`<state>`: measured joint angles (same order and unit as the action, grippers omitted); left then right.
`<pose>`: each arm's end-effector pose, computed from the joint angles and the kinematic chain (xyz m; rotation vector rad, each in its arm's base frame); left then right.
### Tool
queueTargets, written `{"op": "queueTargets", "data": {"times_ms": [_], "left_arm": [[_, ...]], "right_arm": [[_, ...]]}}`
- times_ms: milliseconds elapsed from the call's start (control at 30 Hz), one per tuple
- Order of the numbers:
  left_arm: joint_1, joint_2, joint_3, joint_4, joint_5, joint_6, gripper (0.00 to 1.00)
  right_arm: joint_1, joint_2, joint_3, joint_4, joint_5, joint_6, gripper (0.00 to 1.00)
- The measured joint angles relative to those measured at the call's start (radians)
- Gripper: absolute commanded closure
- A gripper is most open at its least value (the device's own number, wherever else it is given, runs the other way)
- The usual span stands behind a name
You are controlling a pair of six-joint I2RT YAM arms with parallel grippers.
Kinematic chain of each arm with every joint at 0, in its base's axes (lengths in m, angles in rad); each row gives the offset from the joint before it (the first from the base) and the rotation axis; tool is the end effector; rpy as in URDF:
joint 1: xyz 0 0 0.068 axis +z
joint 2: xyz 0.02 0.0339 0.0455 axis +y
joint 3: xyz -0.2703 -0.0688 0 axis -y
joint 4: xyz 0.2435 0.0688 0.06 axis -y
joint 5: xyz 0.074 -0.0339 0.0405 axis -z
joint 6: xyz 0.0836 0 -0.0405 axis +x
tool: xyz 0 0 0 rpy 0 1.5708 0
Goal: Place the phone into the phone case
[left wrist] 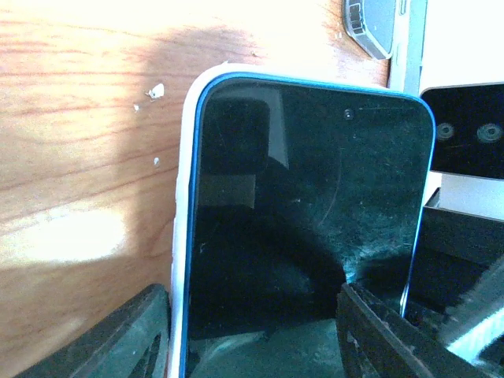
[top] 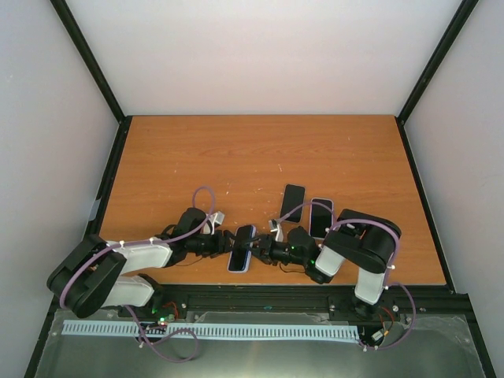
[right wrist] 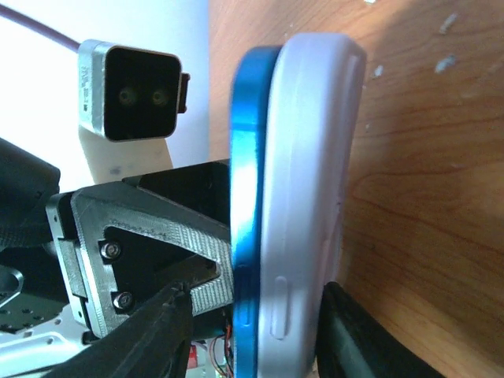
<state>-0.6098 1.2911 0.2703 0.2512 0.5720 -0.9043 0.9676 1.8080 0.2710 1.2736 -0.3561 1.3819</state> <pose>0.1605 -0.1673 0.0967 -0.0617 2.6409 -1.3227 0.1455 0.2626 0.0952 0.1633 2.3241 1.7914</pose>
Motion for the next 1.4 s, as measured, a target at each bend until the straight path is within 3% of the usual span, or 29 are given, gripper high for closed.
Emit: {"op": "queueTargets", "data": {"times_ms": [233,333,433,600,767,1167,1400], "left_arm": [[-0.003,-0.006,0.0,-0.008,-0.003,0.0,0.44],[-0.003,-0.006,0.0,-0.013,-0.004,0.0,0.46],[-0.003,-0.006,0.0,-0.018,-0.008,0.001,0.46],[-0.003,-0.006,0.0,-0.021,-0.012,0.001,0.46],[-0.003,-0.003,0.0,-0.023,-0.012,0.001,0.46],[-0.004,0.01,0.001,-0.024,-0.013,0.001,0.47],[-0.003,0.01,0.002,-0.024,-0.016,-0.002,0.43]], "right_arm": [[0.003,0.024,-0.031,0.061,0.011,0.031,0.8],[0.003,0.027,-0.032,0.07,0.016,0.041,0.84],[0.003,0.033,-0.032,0.071,0.025,0.048,0.84],[0.003,0.037,-0.035,0.071,0.035,0.053,0.66],[0.003,0.032,-0.042,0.048,0.055,0.051,0.63],[0.003,-0.073,-0.029,-0.196,0.086,-0.009,0.87],[0.003,-0.187,0.021,-0.418,0.105,-0.085,0.89]]}}
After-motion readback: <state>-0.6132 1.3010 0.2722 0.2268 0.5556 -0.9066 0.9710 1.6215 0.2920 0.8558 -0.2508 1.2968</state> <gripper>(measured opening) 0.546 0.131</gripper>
